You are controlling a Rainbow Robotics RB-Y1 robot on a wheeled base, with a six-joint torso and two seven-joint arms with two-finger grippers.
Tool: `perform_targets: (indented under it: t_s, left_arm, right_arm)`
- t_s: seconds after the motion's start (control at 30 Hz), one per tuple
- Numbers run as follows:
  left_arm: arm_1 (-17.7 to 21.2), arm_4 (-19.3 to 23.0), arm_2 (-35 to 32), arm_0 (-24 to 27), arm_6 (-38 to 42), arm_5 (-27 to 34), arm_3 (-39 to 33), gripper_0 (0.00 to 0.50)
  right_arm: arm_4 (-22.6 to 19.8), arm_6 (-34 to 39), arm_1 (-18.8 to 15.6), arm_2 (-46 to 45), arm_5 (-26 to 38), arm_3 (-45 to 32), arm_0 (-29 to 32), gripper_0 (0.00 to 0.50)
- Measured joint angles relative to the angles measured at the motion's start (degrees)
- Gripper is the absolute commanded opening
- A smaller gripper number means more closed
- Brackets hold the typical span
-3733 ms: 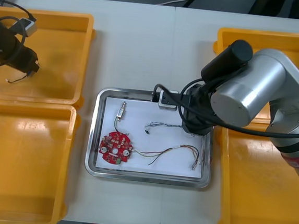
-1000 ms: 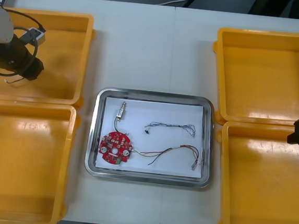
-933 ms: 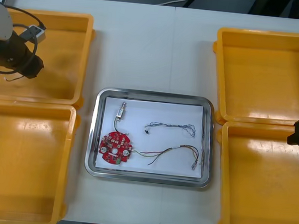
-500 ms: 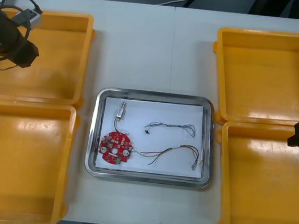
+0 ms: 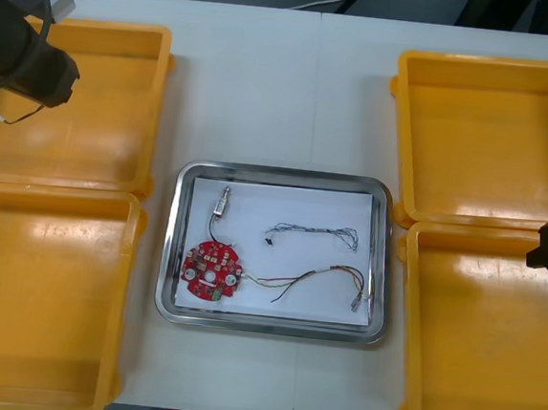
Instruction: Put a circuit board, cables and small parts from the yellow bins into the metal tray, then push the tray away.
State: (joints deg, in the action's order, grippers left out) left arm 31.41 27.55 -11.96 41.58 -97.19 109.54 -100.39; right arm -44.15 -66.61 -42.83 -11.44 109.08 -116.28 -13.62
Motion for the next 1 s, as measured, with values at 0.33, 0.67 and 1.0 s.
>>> perform_targets:
  t_s: [0.33,0.67,1.0]
  left_arm:
    - [0.0,2.92,3.06,-2.06,12.19,0.06,-7.29,0.0]
    - [0.03,5.28,11.52,-3.16,27.36,0.07,-13.6,0.0]
    - [0.05,7.14,19.13,-3.16,43.99,0.08,-15.84,0.0]
  right_arm:
    - [0.01,0.0,0.0,0.0,-0.33,0.0,0.09,0.5]
    - [0.0,-0.23,0.0,-0.01,-0.6,-0.01,0.12,0.5]
    - [0.0,-1.79,0.0,-0.01,-0.91,-0.01,0.14,0.5]
